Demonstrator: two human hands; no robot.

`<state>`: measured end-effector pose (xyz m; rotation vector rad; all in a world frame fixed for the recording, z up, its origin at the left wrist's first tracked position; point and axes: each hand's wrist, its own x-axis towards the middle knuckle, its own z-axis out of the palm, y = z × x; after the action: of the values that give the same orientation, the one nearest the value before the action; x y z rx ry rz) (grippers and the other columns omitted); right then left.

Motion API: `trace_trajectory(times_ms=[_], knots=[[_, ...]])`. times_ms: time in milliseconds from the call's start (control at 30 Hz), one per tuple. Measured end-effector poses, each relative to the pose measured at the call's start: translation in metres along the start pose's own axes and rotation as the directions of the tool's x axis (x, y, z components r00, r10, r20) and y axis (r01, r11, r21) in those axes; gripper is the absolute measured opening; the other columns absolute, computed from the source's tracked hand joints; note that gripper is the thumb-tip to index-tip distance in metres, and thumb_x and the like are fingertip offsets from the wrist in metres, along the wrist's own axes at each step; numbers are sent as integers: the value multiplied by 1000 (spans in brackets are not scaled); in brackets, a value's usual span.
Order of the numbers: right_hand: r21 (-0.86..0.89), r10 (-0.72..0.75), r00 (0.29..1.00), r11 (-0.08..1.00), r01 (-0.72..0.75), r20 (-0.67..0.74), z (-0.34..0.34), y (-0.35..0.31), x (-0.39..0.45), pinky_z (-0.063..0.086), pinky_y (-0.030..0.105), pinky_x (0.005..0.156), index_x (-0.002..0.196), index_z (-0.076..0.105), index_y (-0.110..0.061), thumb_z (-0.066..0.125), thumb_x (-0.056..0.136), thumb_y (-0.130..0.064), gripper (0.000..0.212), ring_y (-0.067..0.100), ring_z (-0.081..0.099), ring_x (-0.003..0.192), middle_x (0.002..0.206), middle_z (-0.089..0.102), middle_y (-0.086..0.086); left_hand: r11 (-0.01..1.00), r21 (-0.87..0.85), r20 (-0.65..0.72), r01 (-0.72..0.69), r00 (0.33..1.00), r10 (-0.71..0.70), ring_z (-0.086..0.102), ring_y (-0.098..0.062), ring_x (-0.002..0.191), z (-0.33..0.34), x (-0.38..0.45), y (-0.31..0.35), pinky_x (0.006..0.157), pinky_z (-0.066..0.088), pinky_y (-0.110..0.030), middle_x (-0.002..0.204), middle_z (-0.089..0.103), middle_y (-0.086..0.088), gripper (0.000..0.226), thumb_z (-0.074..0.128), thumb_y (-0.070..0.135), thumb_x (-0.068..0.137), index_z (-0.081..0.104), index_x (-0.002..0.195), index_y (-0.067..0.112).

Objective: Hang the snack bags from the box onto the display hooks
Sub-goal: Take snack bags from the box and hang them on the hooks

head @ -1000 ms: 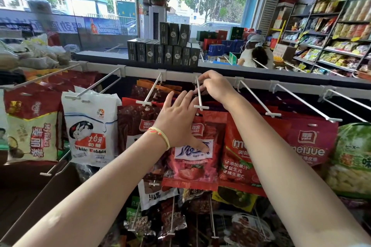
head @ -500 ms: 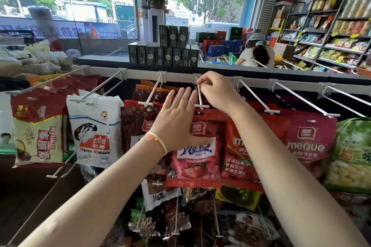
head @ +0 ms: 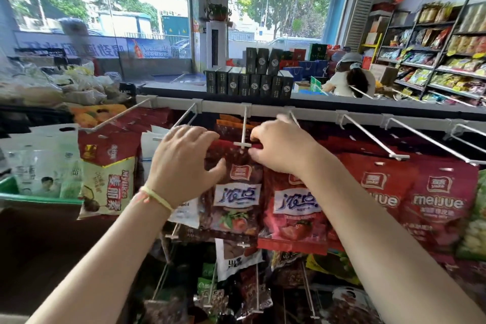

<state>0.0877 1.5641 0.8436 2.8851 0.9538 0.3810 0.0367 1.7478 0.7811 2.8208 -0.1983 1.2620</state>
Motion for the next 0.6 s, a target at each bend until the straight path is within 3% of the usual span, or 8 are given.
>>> trace_trajectory(times_ms=[67, 133, 233, 333, 433, 600], knots=[[-1, 48, 984, 999, -48, 173, -1, -6, 8, 37, 39, 107, 134, 51, -11, 63, 90, -48, 58, 29, 49, 126, 135, 54, 8, 995, 46, 295, -88, 953, 71, 45, -21, 138, -5, 13, -10, 123, 18, -42, 144, 54, -3, 89, 48, 71, 74, 50, 142, 14], [25, 109, 956, 992, -120, 274, -1, -8, 20, 42, 40, 104, 142, 40, -10, 74, 77, -57, 87, 30, 47, 129, 142, 45, 9, 975, 110, 458, -192, 880, 121, 23, -22, 150, -5, 30, -9, 125, 2, -41, 160, 32, -6, 110, 54, 80, 72, 28, 153, 11], [53, 170, 937, 979, -195, 305, 3, -6, 42, 38, 40, 108, 151, 25, -9, 81, 66, -62, 114, 30, 41, 136, 150, 37, 10, 948, 182, 626, -262, 774, 94, 8, -28, 153, 8, 59, -1, 125, 2, -41, 165, 12, -14, 138, 66, 82, 61, 5, 156, 3], [40, 204, 912, 972, -233, 356, 9, -4, 57, 35, 43, 113, 155, 14, -7, 83, 61, -63, 130, 29, 35, 141, 154, 31, 11, 960, 166, 702, -225, 711, 45, 10, -28, 153, 24, 81, -2, 125, 11, -43, 164, 13, -14, 153, 76, 81, 47, 2, 156, 3], [19, 223, 896, 968, -249, 383, 16, -2, 62, 26, 46, 119, 157, 6, -8, 86, 58, -59, 137, 27, 24, 148, 160, 23, 10, 982, 58, 738, -177, 671, 77, 14, -23, 152, 36, 90, -7, 124, 14, -39, 164, 18, -8, 152, 84, 73, 44, 6, 157, 8], [32, 255, 887, 957, -289, 386, 26, 2, 63, 4, 51, 123, 157, -7, -7, 86, 59, -59, 145, 22, -3, 154, 166, 0, 7, 983, 40, 718, -181, 689, 98, 17, -25, 151, 45, 95, -6, 123, 13, -39, 160, 27, -9, 154, 85, 73, 40, 5, 157, 11]])
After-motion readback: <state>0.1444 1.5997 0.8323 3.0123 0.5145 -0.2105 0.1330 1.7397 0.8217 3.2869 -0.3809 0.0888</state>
